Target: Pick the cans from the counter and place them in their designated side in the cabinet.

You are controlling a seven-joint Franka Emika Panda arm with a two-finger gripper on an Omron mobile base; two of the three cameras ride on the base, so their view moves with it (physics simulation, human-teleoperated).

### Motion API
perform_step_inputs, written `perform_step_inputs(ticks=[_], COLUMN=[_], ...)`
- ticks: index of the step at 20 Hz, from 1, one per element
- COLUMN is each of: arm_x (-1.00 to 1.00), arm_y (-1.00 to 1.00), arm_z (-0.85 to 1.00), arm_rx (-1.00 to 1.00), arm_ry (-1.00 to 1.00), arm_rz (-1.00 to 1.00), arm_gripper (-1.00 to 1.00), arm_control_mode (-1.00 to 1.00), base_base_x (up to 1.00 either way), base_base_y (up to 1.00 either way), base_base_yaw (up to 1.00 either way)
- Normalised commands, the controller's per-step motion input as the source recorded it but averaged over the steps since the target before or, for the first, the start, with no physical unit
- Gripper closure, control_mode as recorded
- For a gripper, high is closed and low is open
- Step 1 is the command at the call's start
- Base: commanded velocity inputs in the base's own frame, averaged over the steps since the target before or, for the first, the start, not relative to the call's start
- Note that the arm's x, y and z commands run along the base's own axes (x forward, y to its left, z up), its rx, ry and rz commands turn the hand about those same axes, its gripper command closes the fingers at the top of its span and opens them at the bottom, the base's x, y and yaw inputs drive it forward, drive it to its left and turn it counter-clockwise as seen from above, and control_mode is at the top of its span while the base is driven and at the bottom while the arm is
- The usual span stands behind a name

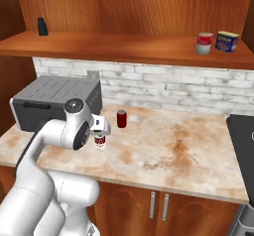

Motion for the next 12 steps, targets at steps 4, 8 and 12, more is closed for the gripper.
perform_step_inputs(ticks=[4,8,12], arm_x=[0.18,0.19,0.22], arm_y=[0.0,0.0,0.0], arm_z=[-0.26,-0.26,-0.17], arm_rx=[0.0,0.0,0.0], arm_ry=[0.0,0.0,0.0], arm_rz=[0.01,0.01,0.0], arm_gripper=[-1.0,-1.0,-1.0], arm_control_mode=[-1.0,-1.0,-1.0], base_base_x=[0.0,0.0,0.0], base_base_y=[0.0,0.0,0.0], base_base_yaw=[0.0,0.0,0.0])
